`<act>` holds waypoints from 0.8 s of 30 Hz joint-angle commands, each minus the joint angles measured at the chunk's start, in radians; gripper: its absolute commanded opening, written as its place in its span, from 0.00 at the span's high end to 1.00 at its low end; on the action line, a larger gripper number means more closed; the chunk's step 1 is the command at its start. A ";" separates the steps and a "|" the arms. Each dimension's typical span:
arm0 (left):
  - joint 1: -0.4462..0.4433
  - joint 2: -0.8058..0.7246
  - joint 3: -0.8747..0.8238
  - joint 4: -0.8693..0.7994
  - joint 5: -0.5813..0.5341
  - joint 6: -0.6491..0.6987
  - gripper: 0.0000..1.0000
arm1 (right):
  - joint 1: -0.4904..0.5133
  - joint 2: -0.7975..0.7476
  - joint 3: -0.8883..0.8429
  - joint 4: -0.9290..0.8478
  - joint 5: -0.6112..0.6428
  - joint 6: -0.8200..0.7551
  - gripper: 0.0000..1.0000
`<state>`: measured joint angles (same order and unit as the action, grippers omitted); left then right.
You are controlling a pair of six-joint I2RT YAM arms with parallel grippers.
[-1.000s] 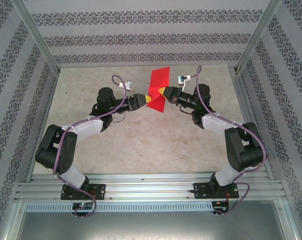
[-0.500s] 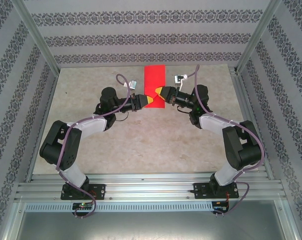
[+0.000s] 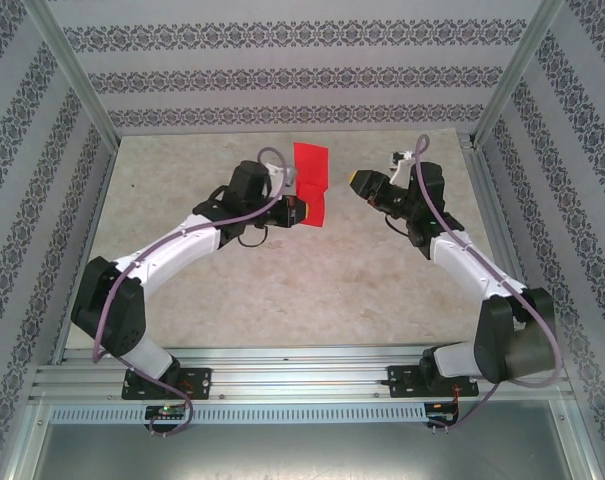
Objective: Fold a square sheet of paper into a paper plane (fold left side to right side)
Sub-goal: Turn over the paper at the center of the table.
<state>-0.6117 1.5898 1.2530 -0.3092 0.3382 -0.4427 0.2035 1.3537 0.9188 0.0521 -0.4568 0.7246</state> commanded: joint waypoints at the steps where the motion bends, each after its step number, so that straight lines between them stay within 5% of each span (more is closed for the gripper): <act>1: -0.065 0.046 0.064 -0.449 -0.460 0.187 1.00 | -0.025 -0.036 0.034 -0.430 0.337 -0.197 0.53; 7: -0.149 0.224 0.265 -0.733 -0.870 0.084 1.00 | -0.060 -0.077 -0.033 -0.494 0.458 -0.181 0.53; 13: -0.209 0.453 0.484 -0.953 -1.051 0.016 1.00 | -0.084 -0.086 -0.078 -0.511 0.481 -0.176 0.52; 17: -0.230 0.607 0.624 -1.012 -1.013 0.013 0.96 | -0.106 -0.087 -0.102 -0.508 0.471 -0.175 0.52; 24: -0.240 0.809 0.884 -1.019 -0.694 0.075 0.68 | -0.143 -0.080 -0.129 -0.506 0.427 -0.180 0.49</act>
<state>-0.8402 2.3901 2.0567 -1.2766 -0.4938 -0.3866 0.0704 1.2888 0.8043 -0.4526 -0.0208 0.5697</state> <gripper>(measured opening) 0.306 0.508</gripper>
